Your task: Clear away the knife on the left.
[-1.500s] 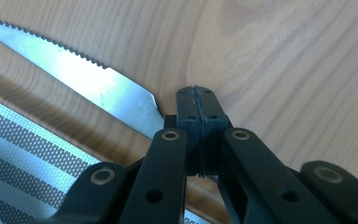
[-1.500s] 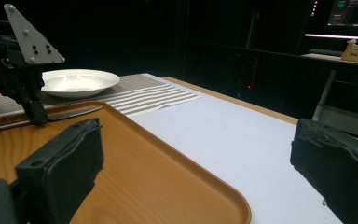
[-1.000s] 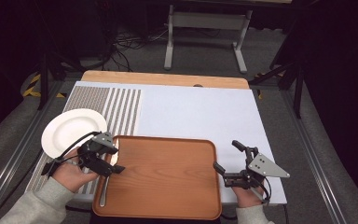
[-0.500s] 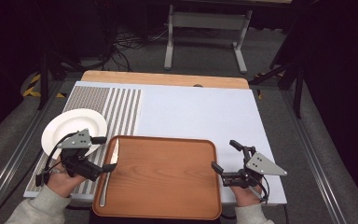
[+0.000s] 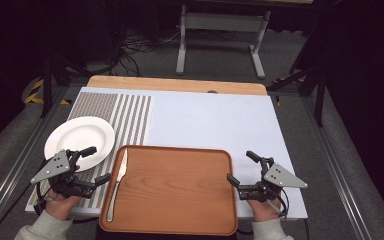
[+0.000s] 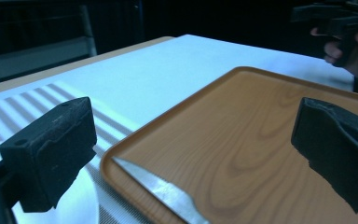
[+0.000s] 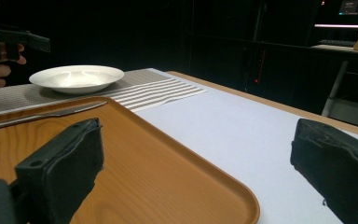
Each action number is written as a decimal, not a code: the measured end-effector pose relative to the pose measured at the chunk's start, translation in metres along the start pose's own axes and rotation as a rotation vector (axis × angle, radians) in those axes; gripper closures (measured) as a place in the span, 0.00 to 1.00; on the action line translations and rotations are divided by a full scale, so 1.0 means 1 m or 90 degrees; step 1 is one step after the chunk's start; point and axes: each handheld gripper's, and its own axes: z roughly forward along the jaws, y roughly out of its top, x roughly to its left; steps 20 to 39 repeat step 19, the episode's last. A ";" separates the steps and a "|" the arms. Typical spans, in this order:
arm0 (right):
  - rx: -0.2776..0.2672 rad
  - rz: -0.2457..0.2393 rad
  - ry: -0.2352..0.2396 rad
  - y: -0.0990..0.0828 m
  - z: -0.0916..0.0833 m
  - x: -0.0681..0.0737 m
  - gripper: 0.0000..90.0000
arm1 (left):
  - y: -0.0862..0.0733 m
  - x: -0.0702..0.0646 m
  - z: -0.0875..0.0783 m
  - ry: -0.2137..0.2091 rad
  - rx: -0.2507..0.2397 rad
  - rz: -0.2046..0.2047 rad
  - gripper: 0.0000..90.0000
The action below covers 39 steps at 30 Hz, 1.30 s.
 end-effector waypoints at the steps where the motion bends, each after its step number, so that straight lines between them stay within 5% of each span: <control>1: 0.000 0.000 0.001 0.000 0.000 0.000 0.03 | -0.007 0.002 -0.002 0.006 -0.011 -0.006 0.01; 5: 0.007 0.002 -0.001 -0.003 -0.001 -0.001 0.03 | -0.018 0.005 -0.005 0.006 -0.025 -0.020 0.01; 8: 0.011 0.006 -0.003 -0.006 -0.002 -0.002 0.03 | -0.018 0.002 -0.004 0.014 -0.009 0.013 0.01; 19: 0.018 0.015 -0.004 -0.010 -0.002 -0.003 0.03 | -0.019 0.003 -0.002 -0.013 0.001 -0.023 0.01; 39: 0.018 0.015 -0.004 -0.010 -0.002 -0.003 0.03 | -0.019 0.003 -0.002 -0.013 0.001 -0.023 0.01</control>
